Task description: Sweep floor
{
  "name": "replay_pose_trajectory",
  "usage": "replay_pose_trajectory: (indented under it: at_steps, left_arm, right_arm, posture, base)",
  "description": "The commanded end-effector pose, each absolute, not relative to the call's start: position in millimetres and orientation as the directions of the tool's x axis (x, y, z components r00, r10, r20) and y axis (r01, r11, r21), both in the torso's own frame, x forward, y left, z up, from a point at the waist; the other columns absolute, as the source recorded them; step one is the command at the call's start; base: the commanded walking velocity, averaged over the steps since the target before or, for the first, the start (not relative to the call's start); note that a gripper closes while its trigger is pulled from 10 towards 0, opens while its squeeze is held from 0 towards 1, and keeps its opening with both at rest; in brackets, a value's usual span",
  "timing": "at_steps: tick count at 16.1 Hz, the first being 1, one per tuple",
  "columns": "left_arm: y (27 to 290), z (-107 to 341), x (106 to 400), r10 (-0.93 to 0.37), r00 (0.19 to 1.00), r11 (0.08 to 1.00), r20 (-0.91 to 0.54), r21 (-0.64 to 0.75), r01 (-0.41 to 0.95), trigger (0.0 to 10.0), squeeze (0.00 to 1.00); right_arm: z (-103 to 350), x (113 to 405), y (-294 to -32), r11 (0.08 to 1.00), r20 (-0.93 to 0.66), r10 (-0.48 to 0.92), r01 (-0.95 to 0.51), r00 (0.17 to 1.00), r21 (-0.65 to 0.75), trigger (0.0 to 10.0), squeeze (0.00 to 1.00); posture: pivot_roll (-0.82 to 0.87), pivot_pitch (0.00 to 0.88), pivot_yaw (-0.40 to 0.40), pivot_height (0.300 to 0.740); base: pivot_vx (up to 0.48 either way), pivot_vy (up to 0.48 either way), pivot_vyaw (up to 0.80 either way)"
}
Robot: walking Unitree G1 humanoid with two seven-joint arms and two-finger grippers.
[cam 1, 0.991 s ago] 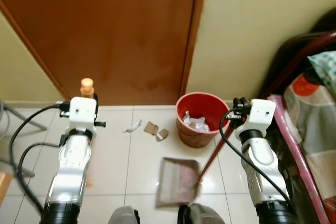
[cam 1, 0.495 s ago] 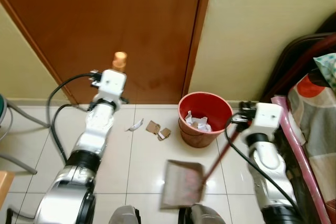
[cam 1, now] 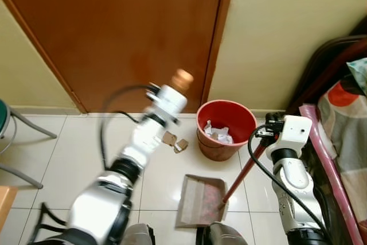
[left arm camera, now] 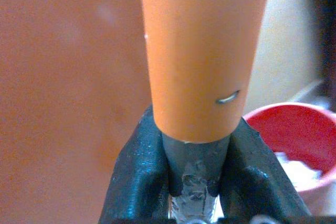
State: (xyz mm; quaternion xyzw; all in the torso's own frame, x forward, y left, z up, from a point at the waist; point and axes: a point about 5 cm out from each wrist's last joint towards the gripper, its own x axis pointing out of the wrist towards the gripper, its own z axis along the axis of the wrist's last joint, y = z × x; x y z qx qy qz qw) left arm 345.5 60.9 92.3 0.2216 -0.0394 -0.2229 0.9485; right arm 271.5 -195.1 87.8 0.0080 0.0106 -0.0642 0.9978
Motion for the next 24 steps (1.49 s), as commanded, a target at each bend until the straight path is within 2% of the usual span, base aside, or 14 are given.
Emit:
replay_pose_trajectory:
  at_steps: [1, 2, 6, 7, 10, 12, 14, 15, 16, 17, 18, 24]
  left_arm:
    - [53, 107, 350, -0.513, 0.858, 0.758, 0.015, 0.478, 0.445, 10.0, 0.0]
    - [44, 97, 344, -0.586, 0.807, 0.706, -0.067, 0.446, 0.55, 10.0, 0.0]
    - [38, 69, 320, -0.765, 0.6, 0.502, -0.234, 0.366, 0.783, 10.0, 0.0]
    - [44, 61, 313, -0.787, 0.558, 0.451, -0.261, 0.373, 0.811, 10.0, 0.0]
    - [59, 52, 297, -0.842, 0.472, 0.38, -0.262, 0.333, 0.863, 10.0, 0.0]
    - [63, 51, 286, -0.865, 0.446, 0.366, -0.229, 0.319, 0.874, 10.0, 0.0]
    - [68, 56, 269, -0.876, 0.457, 0.403, -0.155, 0.286, 0.869, 10.0, 0.0]
    - [73, 64, 260, -0.859, 0.503, 0.464, -0.102, 0.263, 0.846, 10.0, 0.0]
    - [74, 66, 259, -0.851, 0.517, 0.483, -0.09, 0.251, 0.839, 10.0, 0.0]
    - [79, 72, 254, -0.814, 0.578, 0.557, -0.051, 0.213, 0.803, 10.0, 0.0]
    - [85, 91, 250, -0.742, 0.67, 0.667, 0.031, 0.134, 0.733, 10.0, 0.0]
    - [79, 125, 239, -0.71, 0.698, 0.7, 0.093, -0.003, 0.714, 10.0, 0.0]
  right_arm:
    - [98, 273, -197, 0.99, 0.015, -0.14, 0.14, 0.99, 0.012, 10.0, 0.0]
    - [99, 273, -199, 0.99, 0.017, -0.144, 0.144, 0.989, 0.009, 10.0, 0.0]
    - [103, 279, -212, 0.98, 0.031, -0.198, 0.199, 0.98, -0.031, 10.0, 0.0]
    - [105, 282, -215, 0.977, 0.039, -0.207, 0.208, 0.978, -0.042, 10.0, 0.0]
    - [107, 289, -219, 0.974, 0.043, -0.219, 0.221, 0.975, -0.058, 10.0, 0.0]
    - [108, 292, -220, 0.972, 0.045, -0.222, 0.225, 0.974, -0.063, 10.0, 0.0]
    - [110, 296, -222, 0.97, 0.05, -0.229, 0.233, 0.972, -0.076, 10.0, 0.0]
    - [110, 298, -221, 0.97, 0.052, -0.227, 0.231, 0.972, -0.081, 10.0, 0.0]
    - [111, 299, -221, 0.97, 0.052, -0.227, 0.231, 0.972, -0.081, 10.0, 0.0]
    - [111, 301, -219, 0.97, 0.053, -0.225, 0.229, 0.973, -0.081, 10.0, 0.0]
    - [112, 305, -214, 0.974, 0.054, -0.215, 0.218, 0.975, -0.068, 10.0, 0.0]
    - [114, 322, -188, 0.988, 0.057, -0.144, 0.146, 0.988, -0.043, 10.0, 0.0]
  posture:
    - [-0.08, 0.125, 0.019, 0.74]
    - [-0.09, 0.126, 0.02, 0.74]
    - [-0.09, 0.128, 0.023, 0.74]
    - [-0.08, 0.133, 0.021, 0.74]
    - [-0.05, 0.14, 0.016, 0.74]
    - [-0.04, 0.143, 0.013, 0.74]
    - [-0.03, 0.151, 0.011, 0.74]
    - [-0.02, 0.158, 0.01, 0.74]
    - [-0.02, 0.162, 0.008, 0.74]
    - [-0.02, 0.174, -0.004, 0.74]
    - [0.01, 0.18, -0.021, 0.74]
    - [0.02, 0.159, -0.037, 0.74]
  base:
    - [0.0, 0.0, 0.0]
    - [0.0, 0.0, 0.0]
    - [0.0, 0.0, 0.0]
    - [0.0, 0.0, 0.0]
    - [0.0, 0.0, 0.0]
    - [0.0, 0.0, 0.0]
    - [0.0, 0.0, 0.0]
    - [0.0, 0.0, 0.0]
    - [0.0, 0.0, 0.0]
    - [0.0, 0.0, 0.0]
    - [0.0, 0.0, 0.0]
    - [0.0, 0.0, 0.0]
